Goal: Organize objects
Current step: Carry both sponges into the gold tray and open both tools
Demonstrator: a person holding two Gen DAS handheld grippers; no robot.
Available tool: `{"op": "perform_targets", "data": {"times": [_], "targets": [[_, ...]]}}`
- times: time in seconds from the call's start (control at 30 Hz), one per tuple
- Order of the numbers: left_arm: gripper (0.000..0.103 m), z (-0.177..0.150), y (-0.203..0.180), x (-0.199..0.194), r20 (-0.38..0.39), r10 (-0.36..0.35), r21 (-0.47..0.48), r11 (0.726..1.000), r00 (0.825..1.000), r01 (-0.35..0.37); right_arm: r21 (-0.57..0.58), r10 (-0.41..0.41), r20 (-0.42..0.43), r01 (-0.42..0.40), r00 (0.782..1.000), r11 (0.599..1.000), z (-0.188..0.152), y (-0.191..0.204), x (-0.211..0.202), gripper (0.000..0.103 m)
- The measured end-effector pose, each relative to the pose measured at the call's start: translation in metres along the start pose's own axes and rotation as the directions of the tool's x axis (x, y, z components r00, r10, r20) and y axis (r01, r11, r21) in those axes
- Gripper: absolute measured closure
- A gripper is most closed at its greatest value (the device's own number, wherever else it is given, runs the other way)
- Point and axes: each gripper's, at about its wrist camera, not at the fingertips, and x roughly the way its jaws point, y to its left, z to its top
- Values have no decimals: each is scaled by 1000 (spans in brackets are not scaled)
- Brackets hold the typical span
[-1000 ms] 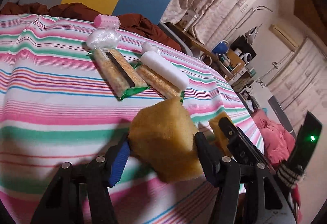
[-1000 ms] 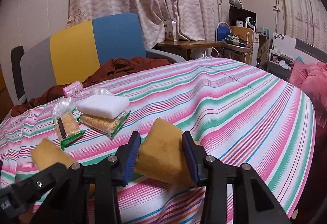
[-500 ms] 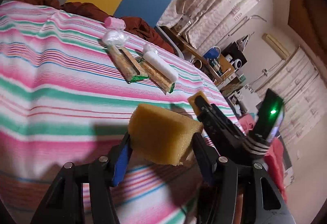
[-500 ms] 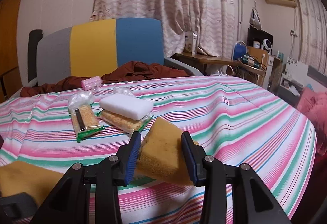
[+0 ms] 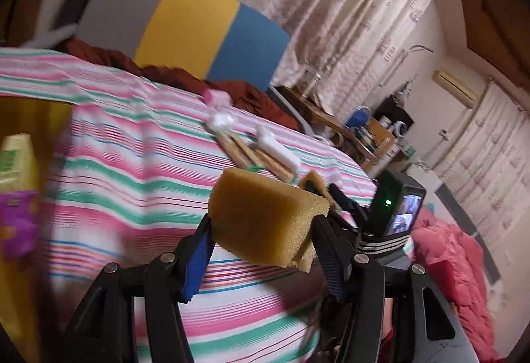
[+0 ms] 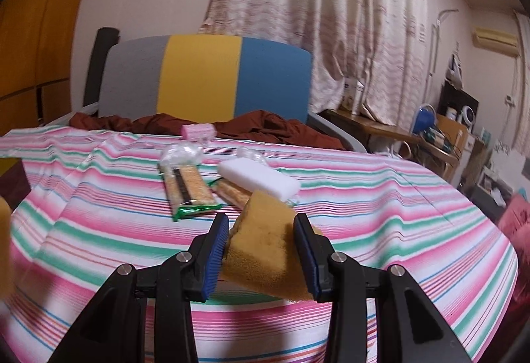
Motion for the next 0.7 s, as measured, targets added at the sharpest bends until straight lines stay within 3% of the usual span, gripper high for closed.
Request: {"op": "perform_targets", "data": {"times": [0.17, 0.37, 0.57, 0.7], "targets": [[44, -1, 25, -32, 35, 106, 8, 994, 994, -106, -82, 5, 23, -3, 1000, 997, 2, 16, -7, 62], [44, -7, 57, -63, 58, 167, -29, 986, 984, -166, -100, 28, 31, -25, 999, 995, 8, 27, -17, 62], [43, -16, 84, -83, 54, 234, -77, 970, 971, -230, 20, 125, 110, -128, 986, 992, 30, 40, -54, 62], [43, -21, 97, -92, 53, 230, -108, 969, 972, -223, 55, 229, 167, -241, 959, 969, 47, 61, -82, 62]]}}
